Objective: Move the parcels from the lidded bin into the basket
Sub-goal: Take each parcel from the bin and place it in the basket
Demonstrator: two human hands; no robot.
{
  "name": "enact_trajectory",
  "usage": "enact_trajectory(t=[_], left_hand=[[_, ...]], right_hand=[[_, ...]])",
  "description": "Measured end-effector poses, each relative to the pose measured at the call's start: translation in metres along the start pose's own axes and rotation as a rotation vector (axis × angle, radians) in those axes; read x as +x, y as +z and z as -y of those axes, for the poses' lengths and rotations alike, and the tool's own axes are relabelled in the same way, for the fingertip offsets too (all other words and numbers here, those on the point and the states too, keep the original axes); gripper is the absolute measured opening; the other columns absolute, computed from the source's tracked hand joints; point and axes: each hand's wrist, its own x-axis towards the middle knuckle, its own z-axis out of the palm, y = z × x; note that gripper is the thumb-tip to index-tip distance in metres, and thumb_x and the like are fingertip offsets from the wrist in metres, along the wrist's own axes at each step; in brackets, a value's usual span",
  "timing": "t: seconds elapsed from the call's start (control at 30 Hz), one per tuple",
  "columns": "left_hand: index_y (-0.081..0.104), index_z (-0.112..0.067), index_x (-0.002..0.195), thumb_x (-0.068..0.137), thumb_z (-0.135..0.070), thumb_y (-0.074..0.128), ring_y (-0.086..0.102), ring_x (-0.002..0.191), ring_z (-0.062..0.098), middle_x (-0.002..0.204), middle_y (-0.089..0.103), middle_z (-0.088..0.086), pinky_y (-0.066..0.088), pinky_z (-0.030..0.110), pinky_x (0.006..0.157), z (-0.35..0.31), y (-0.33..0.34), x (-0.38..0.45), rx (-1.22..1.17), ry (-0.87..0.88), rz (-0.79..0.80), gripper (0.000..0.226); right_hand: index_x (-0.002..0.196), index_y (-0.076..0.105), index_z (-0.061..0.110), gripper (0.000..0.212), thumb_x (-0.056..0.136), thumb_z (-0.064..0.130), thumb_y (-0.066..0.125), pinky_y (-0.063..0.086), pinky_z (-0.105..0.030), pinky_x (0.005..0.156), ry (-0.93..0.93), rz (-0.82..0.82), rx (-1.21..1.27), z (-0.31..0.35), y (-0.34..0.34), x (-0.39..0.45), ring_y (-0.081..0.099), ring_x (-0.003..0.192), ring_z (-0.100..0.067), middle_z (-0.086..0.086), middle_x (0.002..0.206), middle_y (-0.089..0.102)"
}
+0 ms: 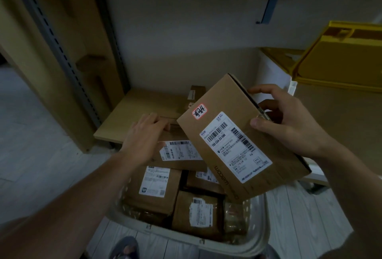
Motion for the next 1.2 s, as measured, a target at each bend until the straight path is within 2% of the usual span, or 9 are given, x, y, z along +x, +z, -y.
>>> enact_trajectory(t=[0.13, 0.23, 0.37, 0.43, 0.53, 0.63, 0.83, 1.03, 1.2], left_hand=[[0.053, -0.031, 0.136, 0.085, -0.03, 0.077, 0.044, 0.128, 0.02, 0.138, 0.05, -0.001, 0.042, 0.039, 0.102, 0.003, -0.003, -0.004, 0.007, -0.005, 0.002, 0.057], [0.05, -0.03, 0.141, 0.084, -0.034, 0.079, 0.044, 0.129, 0.021, 0.14, 0.049, -0.001, 0.041, 0.039, 0.102, 0.006, -0.007, -0.01, 0.001, 0.004, -0.001, 0.064], [0.051, -0.028, 0.142, 0.079, -0.027, 0.082, 0.049, 0.124, 0.022, 0.137, 0.052, 0.0, 0.045, 0.04, 0.099, 0.019, -0.019, -0.021, -0.047, -0.018, -0.007, 0.07], [0.054, -0.028, 0.138, 0.078, -0.025, 0.083, 0.054, 0.112, 0.014, 0.129, 0.056, -0.004, 0.047, 0.029, 0.088, 0.03, -0.025, -0.027, -0.118, -0.042, 0.006, 0.067], [0.059, -0.028, 0.128, 0.077, -0.026, 0.085, 0.049, 0.084, -0.007, 0.11, 0.059, -0.016, 0.035, 0.011, 0.069, 0.043, -0.036, -0.036, -0.22, -0.115, 0.057, 0.057], [0.056, -0.029, 0.13, 0.072, -0.029, 0.09, 0.054, 0.086, -0.002, 0.107, 0.056, -0.018, 0.045, 0.02, 0.07, 0.053, -0.044, -0.042, -0.314, -0.18, 0.083, 0.067], [0.056, -0.027, 0.132, 0.073, -0.03, 0.089, 0.064, 0.094, 0.009, 0.116, 0.063, -0.009, 0.057, 0.042, 0.087, 0.06, -0.051, -0.05, -0.38, -0.217, 0.074, 0.067], [0.057, -0.024, 0.133, 0.082, -0.026, 0.083, 0.06, 0.085, 0.003, 0.115, 0.061, -0.01, 0.055, 0.031, 0.081, 0.069, -0.047, -0.051, -0.352, -0.185, 0.052, 0.057], [0.057, -0.026, 0.128, 0.086, -0.024, 0.077, 0.058, 0.101, 0.01, 0.109, 0.056, -0.013, 0.053, 0.033, 0.088, 0.069, -0.041, -0.053, -0.322, -0.168, 0.072, 0.046]], right_hand=[[0.138, 0.049, 0.03, 0.055, 0.09, 0.016, 0.072, 0.06, -0.03, 0.074, -0.003, 0.072, -0.004, -0.002, 0.003, 0.004, 0.073, 0.093, -0.01, 0.008, 0.103, 0.072], [0.136, 0.05, 0.033, 0.052, 0.091, 0.019, 0.072, 0.059, -0.025, 0.081, -0.049, 0.117, -0.048, -0.003, 0.01, 0.012, 0.067, 0.106, -0.002, 0.016, 0.119, 0.066], [0.136, 0.047, 0.043, 0.05, 0.091, 0.035, 0.07, 0.057, -0.02, 0.083, -0.116, 0.194, -0.201, 0.003, 0.032, 0.027, 0.063, 0.105, 0.004, 0.022, 0.12, 0.061], [0.137, 0.047, 0.043, 0.052, 0.091, 0.04, 0.07, 0.056, -0.02, 0.084, -0.138, 0.232, -0.25, 0.006, 0.048, 0.035, 0.063, 0.106, 0.002, 0.018, 0.123, 0.062], [0.134, 0.046, 0.039, 0.053, 0.089, 0.041, 0.073, 0.051, -0.017, 0.09, -0.136, 0.311, -0.283, 0.011, 0.076, 0.047, 0.059, 0.113, 0.001, 0.014, 0.129, 0.061], [0.128, 0.051, 0.037, 0.047, 0.087, 0.042, 0.075, 0.048, -0.015, 0.089, -0.163, 0.345, -0.35, 0.016, 0.104, 0.056, 0.056, 0.111, 0.001, 0.014, 0.127, 0.059], [0.126, 0.057, 0.033, 0.044, 0.087, 0.038, 0.076, 0.053, -0.033, 0.097, -0.129, 0.361, -0.417, 0.028, 0.146, 0.066, 0.058, 0.11, -0.006, 0.012, 0.121, 0.063], [0.124, 0.056, 0.036, 0.042, 0.087, 0.04, 0.075, 0.051, -0.041, 0.099, -0.139, 0.361, -0.489, 0.028, 0.176, 0.074, 0.057, 0.112, -0.009, 0.013, 0.121, 0.063], [0.128, 0.052, 0.035, 0.041, 0.091, 0.041, 0.069, 0.047, -0.037, 0.101, -0.221, 0.339, -0.573, 0.026, 0.192, 0.07, 0.054, 0.118, -0.011, 0.012, 0.127, 0.061]])
